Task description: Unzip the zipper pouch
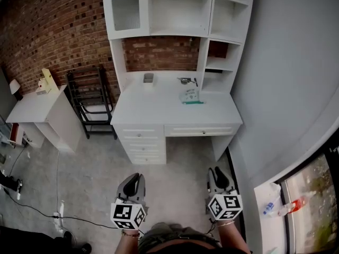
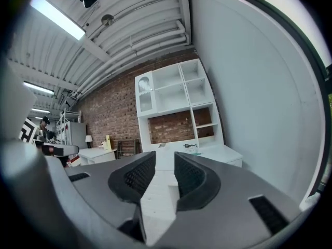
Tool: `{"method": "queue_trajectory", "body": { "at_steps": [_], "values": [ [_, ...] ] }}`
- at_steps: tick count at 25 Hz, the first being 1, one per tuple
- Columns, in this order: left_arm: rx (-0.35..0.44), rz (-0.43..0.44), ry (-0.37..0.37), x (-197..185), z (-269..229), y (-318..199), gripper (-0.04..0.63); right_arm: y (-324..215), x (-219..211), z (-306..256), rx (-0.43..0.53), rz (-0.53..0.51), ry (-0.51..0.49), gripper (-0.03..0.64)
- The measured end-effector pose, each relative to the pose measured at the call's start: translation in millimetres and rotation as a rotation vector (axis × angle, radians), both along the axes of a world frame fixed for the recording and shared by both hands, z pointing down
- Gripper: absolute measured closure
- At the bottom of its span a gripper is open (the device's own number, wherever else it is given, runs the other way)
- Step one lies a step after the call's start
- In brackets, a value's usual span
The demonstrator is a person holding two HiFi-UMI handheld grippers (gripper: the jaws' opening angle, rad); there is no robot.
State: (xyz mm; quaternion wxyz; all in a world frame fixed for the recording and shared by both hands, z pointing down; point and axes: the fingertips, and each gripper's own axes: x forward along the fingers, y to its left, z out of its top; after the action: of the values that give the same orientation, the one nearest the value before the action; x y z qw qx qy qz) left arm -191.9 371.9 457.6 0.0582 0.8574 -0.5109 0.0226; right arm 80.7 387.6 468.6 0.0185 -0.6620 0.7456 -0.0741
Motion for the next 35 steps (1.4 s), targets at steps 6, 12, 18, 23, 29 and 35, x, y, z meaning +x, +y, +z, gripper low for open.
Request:
{"method": "queue_trajectory", "body": {
  "at_steps": [6,12,18,23,29,35],
  "values": [
    [-0.005,0.008,0.027,-1.4,3.2,2.7,0.326,-2.1,-12.5,0.8,0.002,-0.066,0.028,0.318],
    [-0.014,0.046,0.054,7.6,5.1,1.7,0.092,-8.0,-12.8,-4.8,0.028,-0.085,0.029,0.136],
    [-0.029,0.057,0.032,14.6,9.8,-2.3,0.025,-16.9,-12.0,-3.8,0.037,-0.087,0.036,0.049],
    [-0.025,0.054,0.015,20.1,11.1,-7.9,0.025,-20.3,-8.7,-3.8,0.037,-0.102,0.06,0.045],
    [0.04,0.035,0.042,24.6,3.4,-7.5,0.026,-24.6,-1.1,-0.9,0.045,-0.11,0.069,0.046],
    [0.032,0.033,0.019,29.3,8.3,-16.3,0.028,-35.4,7.5,0.4,0.053,-0.107,0.042,0.049]
  ]
}}
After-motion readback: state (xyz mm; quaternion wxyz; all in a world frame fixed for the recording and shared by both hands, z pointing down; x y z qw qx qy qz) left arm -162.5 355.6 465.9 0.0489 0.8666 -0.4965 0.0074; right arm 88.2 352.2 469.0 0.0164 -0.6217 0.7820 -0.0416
